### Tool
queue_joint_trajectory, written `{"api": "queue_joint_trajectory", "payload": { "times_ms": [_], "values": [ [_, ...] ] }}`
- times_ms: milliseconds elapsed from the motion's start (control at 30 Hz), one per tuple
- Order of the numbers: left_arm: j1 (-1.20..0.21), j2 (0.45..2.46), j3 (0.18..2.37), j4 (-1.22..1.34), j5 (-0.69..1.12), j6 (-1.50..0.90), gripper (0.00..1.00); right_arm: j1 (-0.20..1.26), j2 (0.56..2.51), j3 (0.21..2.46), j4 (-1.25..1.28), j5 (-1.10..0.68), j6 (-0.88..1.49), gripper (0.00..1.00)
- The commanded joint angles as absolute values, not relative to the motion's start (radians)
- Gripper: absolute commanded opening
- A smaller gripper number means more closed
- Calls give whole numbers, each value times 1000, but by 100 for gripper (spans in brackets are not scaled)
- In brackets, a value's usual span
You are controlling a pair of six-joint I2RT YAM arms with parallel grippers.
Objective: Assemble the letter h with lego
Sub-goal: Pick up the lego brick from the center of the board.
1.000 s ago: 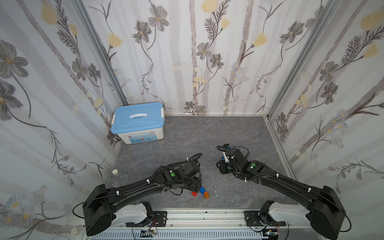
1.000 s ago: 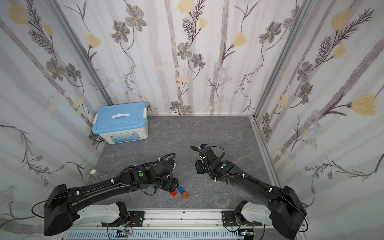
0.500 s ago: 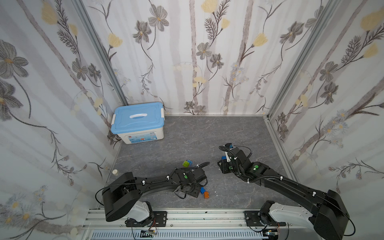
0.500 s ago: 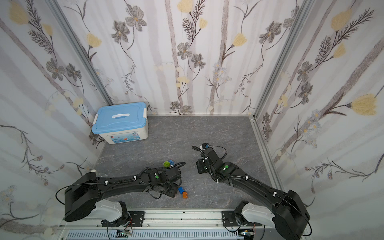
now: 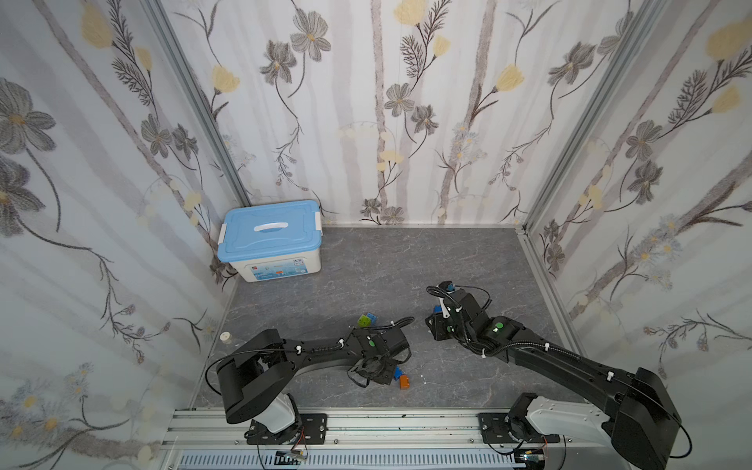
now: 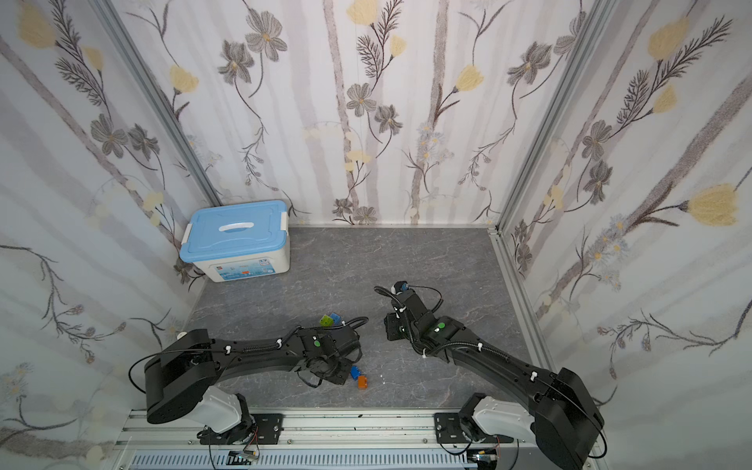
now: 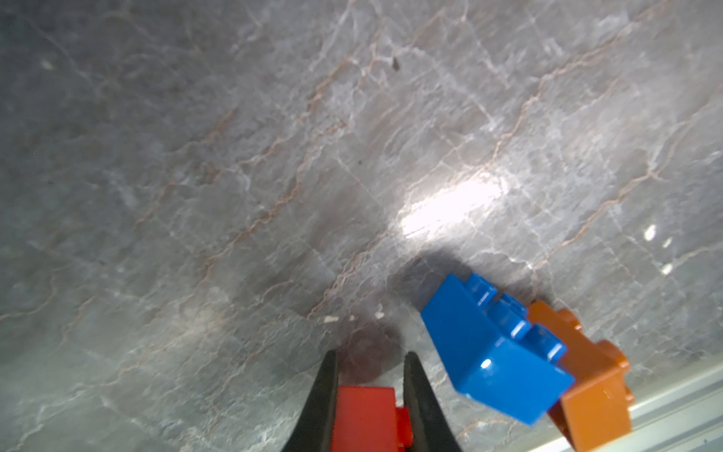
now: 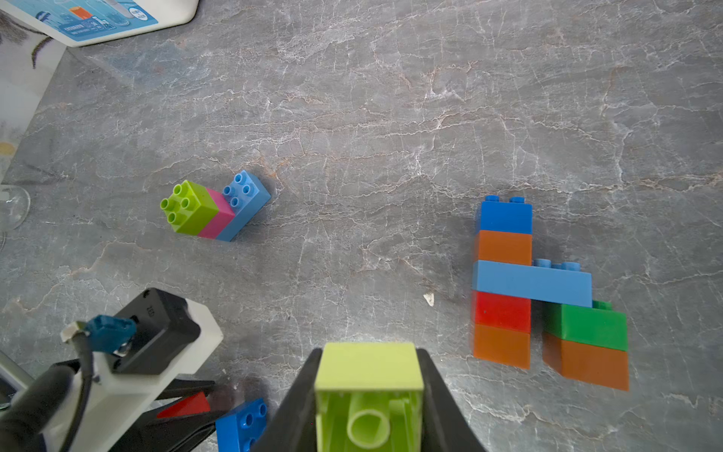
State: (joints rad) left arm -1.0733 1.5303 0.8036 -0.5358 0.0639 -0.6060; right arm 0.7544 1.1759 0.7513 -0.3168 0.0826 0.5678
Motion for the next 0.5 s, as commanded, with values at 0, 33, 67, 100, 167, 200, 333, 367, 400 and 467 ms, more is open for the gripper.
{"api": "queue_joint_trajectory", "payload": {
  "times_ms": [0, 33, 67, 100, 167, 200, 333, 367, 400, 467],
  "values": [
    [-1055, 1486, 794, -553, 61, -620, 13, 755, 1175, 751, -295, 95, 573, 32],
    [-1048, 1470, 789, -549, 63, -620, 12, 755, 1176, 751, -295, 96, 574, 32],
    [-1039, 1448, 782, -538, 68, -620, 12, 756, 1176, 752, -297, 97, 571, 32],
    [-1024, 1427, 770, -514, 80, -621, 11, 755, 1175, 751, -299, 98, 568, 32],
    [-989, 1381, 738, -442, 125, -633, 10, 754, 1177, 751, -301, 104, 565, 32],
    [-965, 1358, 722, -397, 154, -638, 10, 753, 1176, 750, -301, 106, 563, 32],
    [-861, 1314, 689, -241, 250, -646, 10, 752, 1175, 739, -298, 115, 554, 32],
    [-835, 1322, 692, -204, 284, -649, 10, 752, 1177, 736, -295, 111, 550, 32],
    [-814, 1339, 701, -171, 316, -651, 10, 752, 1178, 735, -295, 105, 543, 33],
    [-790, 1391, 730, -116, 371, -650, 10, 752, 1189, 738, -300, 90, 530, 33]
  ]
}}
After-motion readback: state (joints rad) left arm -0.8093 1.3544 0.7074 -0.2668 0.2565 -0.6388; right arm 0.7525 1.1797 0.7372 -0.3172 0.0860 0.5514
